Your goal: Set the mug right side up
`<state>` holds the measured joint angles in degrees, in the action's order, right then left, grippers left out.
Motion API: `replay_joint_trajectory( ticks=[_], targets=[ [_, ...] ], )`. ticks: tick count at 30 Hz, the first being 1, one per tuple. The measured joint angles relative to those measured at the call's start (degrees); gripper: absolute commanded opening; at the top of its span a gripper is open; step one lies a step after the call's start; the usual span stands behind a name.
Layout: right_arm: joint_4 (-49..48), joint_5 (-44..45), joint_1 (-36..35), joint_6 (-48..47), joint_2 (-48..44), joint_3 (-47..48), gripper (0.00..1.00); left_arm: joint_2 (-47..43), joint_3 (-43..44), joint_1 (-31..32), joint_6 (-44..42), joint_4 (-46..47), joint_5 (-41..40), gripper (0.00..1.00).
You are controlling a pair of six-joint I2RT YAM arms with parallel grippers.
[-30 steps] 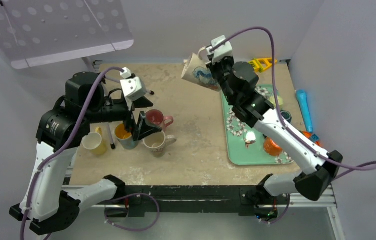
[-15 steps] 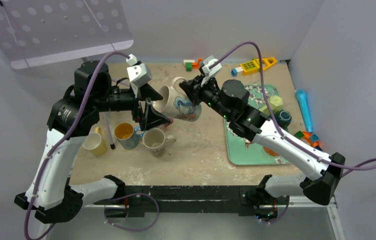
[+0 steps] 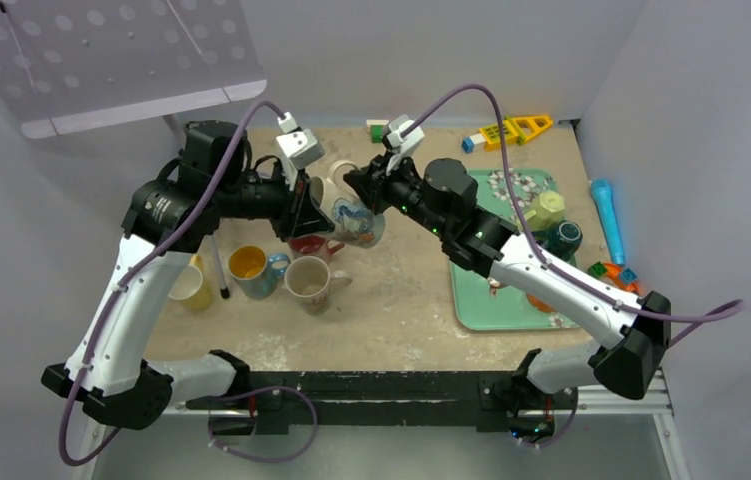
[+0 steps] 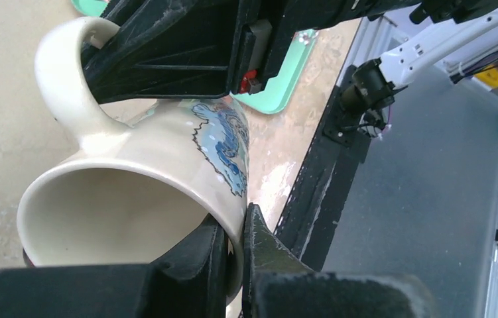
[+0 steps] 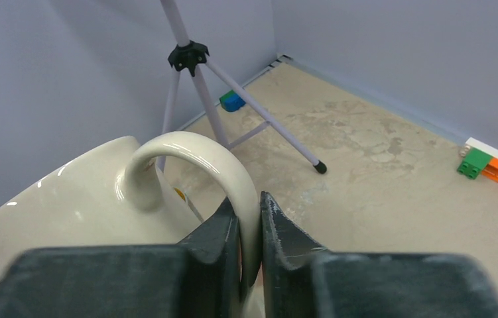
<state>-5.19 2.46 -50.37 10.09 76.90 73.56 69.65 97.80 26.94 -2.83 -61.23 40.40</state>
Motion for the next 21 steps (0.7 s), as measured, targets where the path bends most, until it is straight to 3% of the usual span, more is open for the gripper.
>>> replay_joint_trajectory(
  ticks=[1, 2, 3, 11, 17, 21],
  targets=[
    [0.04, -0.11, 0.0, -0.07, 0.33, 0.0, 0.44, 0.0, 0.17, 0.2, -0.35, -0.85, -1.03, 0.0],
    [0.2, -0.52, -0.11, 0.0, 0.57, 0.04, 0.72, -0.02, 0.46, 0.37, -1.44, -1.9, -2.29, 0.0],
    [0.61, -0.83, -0.35, 0.02, 0.76, 0.44, 0.8, -0.07, 0.83, 0.55, -3.17, -3.69, -4.33, 0.0],
    [2.23, -1.42, -0.74, -0.09, -0.57, 3.52, 0.85, -3.78, 0.66, 0.57, -12.76, -19.47, -20.35, 0.0],
    [2.99, 1.75, -0.74, -1.49, -5.51, -0.57, 0.86, -7.87, 0.39, 0.57, -17.57, -29.62, -26.82, 0.0],
    [3.13, 4.44, -0.74, -3.19, -8.5, -3.93, 0.92, -10.69, -4.0, 0.57, -19.98, -30.99, -30.49, 0.0]
  ],
)
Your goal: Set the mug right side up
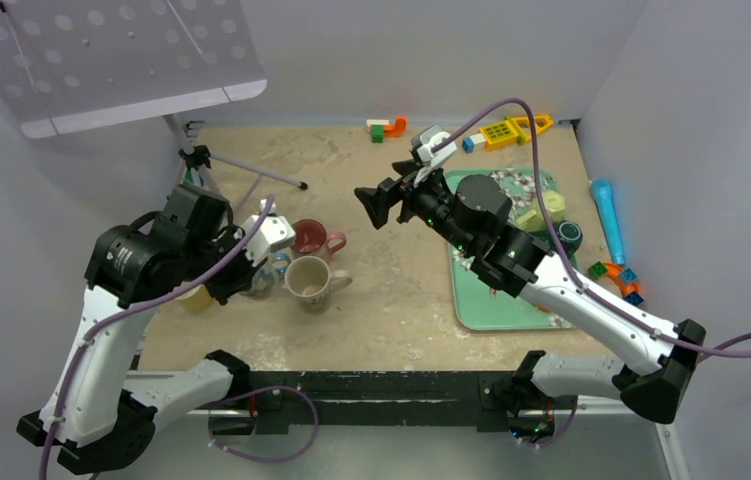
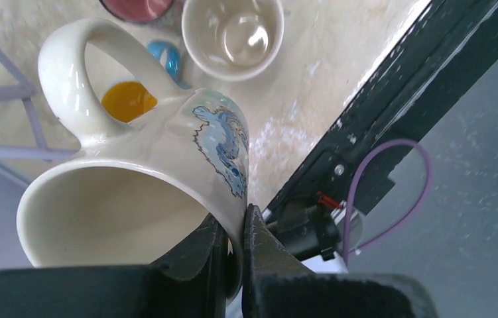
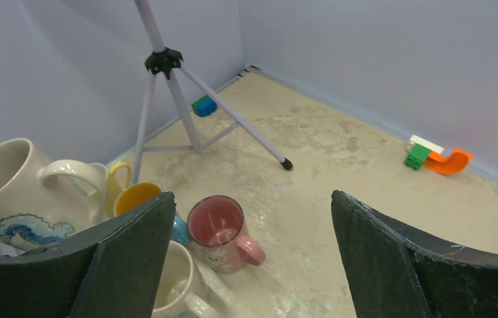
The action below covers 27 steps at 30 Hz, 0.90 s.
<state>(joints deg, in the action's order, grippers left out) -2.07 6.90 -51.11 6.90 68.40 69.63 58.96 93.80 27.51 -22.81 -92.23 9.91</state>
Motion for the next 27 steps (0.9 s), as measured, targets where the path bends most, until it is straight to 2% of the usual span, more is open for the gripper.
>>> replay_joint_trajectory(
  ticks=[7, 16, 22, 27],
  targets=[
    [0.0, 6.05, 0.17, -3.65, -1.66, -3.23, 0.93, -2.84, -15.89, 0.0, -4.35, -0.35, -2.93, 0.0],
    [0.11, 9.33, 0.61, -6.12, -1.73, -3.63, 0.93, -4.87, -25.64, 0.0, -11.23, 0.46, -1.42, 0.0],
    [0.33, 10.38, 0.68, -7.34, -2.29, -4.5, 0.93, -8.92, -35.21, 0.0, -16.09, 6.29, -1.14, 0.0],
    [0.35, 10.45, 0.76, -7.61, -3.37, -4.85, 0.93, -10.23, -39.85, 0.0, -17.42, 10.58, -2.67, 0.0]
  ],
)
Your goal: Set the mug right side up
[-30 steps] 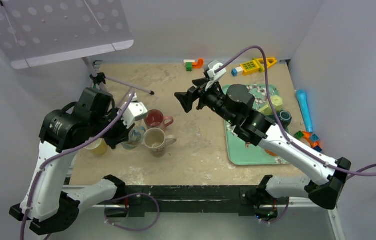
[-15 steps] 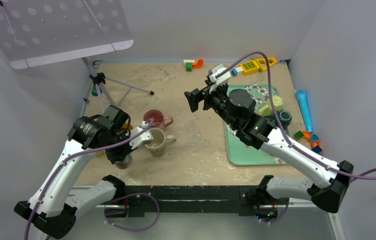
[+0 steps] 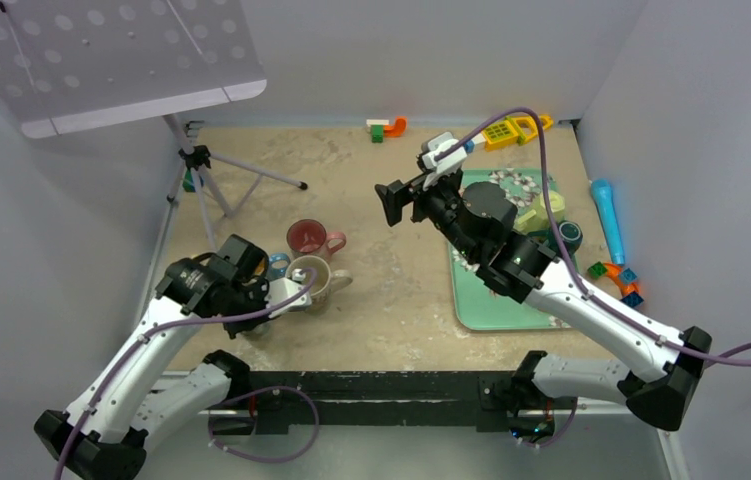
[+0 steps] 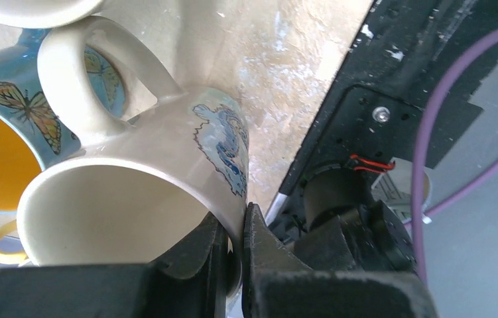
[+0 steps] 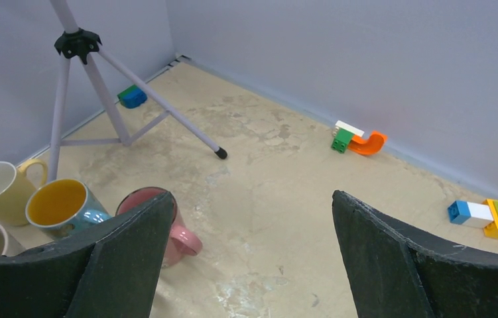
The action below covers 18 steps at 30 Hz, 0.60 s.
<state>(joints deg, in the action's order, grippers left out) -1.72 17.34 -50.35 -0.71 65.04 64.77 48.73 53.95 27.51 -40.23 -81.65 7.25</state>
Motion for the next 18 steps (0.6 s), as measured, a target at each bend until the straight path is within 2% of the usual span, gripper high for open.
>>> replay_joint_trajectory(
  ticks=[11, 16, 18],
  targets=[
    [0.07, 0.52, 0.2, -0.26, -0.55, -0.09, 0.94, 0.0, -7.08, -1.62, -1.51, 9.53, -0.98, 0.0],
    [3.1, 1.16, 4.81, 0.63, 1.64, 0.94, 0.93, 1.4, -7.1, -7.98, -3.15, 11.56, 3.8, 0.0],
    [5.2, 1.51, 9.09, 2.29, 3.48, 1.77, 0.95, 2.32, -6.82, -10.12, -3.89, 11.76, 5.57, 0.09]
  ],
)
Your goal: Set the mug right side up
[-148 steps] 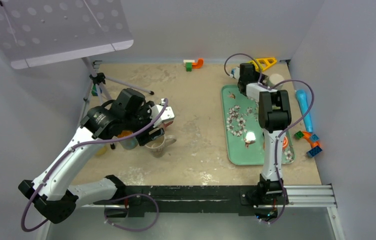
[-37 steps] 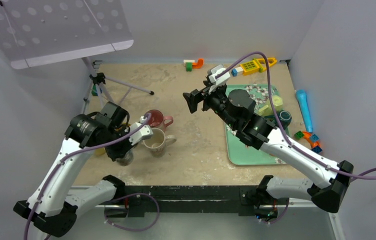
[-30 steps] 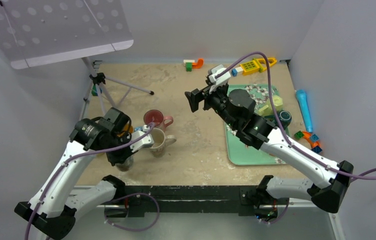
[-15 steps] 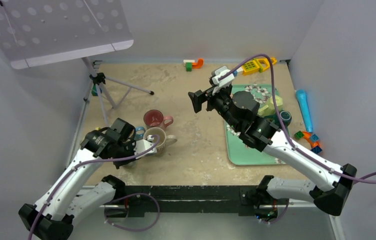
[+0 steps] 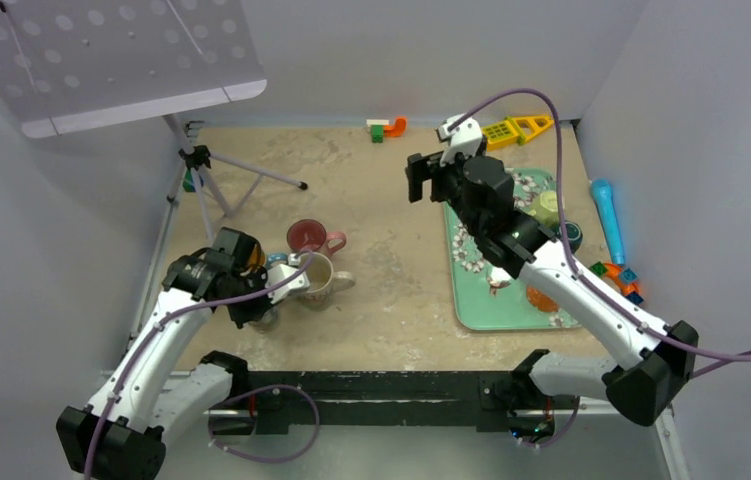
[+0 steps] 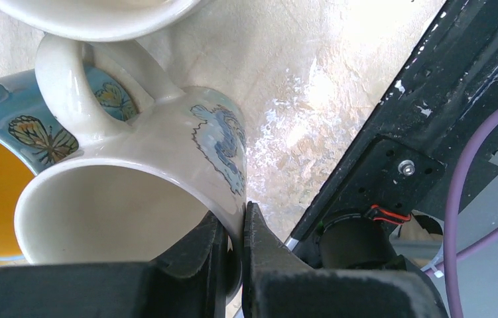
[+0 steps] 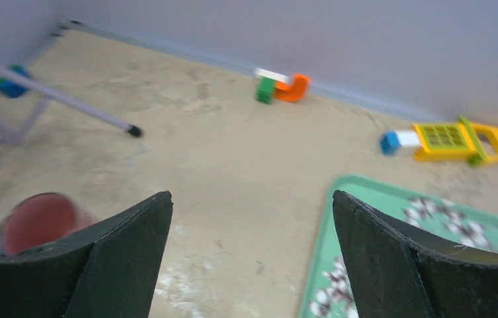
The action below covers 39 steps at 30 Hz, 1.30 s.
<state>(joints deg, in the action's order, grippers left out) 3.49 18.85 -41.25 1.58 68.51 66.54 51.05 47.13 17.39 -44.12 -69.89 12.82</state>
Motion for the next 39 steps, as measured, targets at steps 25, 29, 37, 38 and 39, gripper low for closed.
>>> replay_joint_trajectory(
  ticks=[25, 29, 37, 38, 39],
  targets=[
    [22.16, 22.64, 24.0, 50.47, 15.5, -5.38, 0.8, -0.37, 17.68, -1.25, 2.84, -5.55, 5.66, 0.8],
    [22.64, 22.03, 27.76, 54.42, 17.31, -6.1, 0.79, 0.24, 22.23, -1.25, 5.95, -6.03, 6.43, 0.84],
    [22.86, 22.12, 32.68, 56.28, 26.64, -5.2, 0.71, 1.16, 23.23, -1.25, 8.61, -6.08, 6.99, 0.85],
    [22.8, 22.1, 32.96, 56.0, 27.71, -4.66, 0.69, 1.16, 23.21, -1.25, 8.66, -6.08, 7.15, 0.85],
    [22.49, 21.94, 33.31, 55.41, 28.72, -4.09, 0.69, 1.16, 23.23, -1.25, 8.79, -6.08, 7.3, 0.85]
  ],
)
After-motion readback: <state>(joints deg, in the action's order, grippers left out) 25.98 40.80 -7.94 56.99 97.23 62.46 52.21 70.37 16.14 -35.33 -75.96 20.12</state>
